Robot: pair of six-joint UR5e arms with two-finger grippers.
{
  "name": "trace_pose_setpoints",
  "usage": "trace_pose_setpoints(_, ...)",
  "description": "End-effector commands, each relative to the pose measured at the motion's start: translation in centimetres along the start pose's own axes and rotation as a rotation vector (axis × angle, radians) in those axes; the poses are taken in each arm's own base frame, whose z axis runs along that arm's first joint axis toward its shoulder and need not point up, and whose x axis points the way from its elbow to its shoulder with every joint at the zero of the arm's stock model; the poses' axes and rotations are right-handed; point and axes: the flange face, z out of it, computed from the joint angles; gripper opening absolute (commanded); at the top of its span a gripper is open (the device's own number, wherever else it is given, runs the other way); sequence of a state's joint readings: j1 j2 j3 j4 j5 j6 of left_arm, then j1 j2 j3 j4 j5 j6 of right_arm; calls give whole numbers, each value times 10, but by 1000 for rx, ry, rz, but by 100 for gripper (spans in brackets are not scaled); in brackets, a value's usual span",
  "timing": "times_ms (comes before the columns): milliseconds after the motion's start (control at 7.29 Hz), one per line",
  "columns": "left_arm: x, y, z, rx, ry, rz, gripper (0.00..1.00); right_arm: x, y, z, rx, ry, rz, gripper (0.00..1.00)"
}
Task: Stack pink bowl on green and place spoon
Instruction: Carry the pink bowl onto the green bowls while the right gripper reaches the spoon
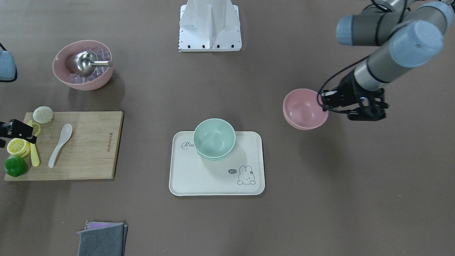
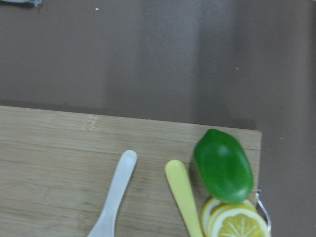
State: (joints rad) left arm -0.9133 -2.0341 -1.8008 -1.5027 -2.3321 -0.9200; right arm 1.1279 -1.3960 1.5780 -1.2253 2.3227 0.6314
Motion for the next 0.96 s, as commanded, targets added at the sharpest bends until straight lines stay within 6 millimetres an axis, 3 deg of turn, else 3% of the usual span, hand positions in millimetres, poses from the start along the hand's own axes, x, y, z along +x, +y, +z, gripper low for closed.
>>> trace_pose_setpoints(0, 168, 11, 31, 23, 18, -84, 0, -36, 16, 37, -3, 22, 52, 100)
trace_pose_setpoints(137, 195, 0, 42, 46, 41, -87, 0, -44, 21, 47, -19, 24, 43, 100)
trace_pose_setpoints(412, 200, -6, 49, 63, 54, -72, 0, -65, 25, 62, -38, 22, 105, 99)
trace_pose_setpoints(824, 207, -13, 53, 76, 77, -56, 0, -65, 28, 69, -39, 43, 112, 95)
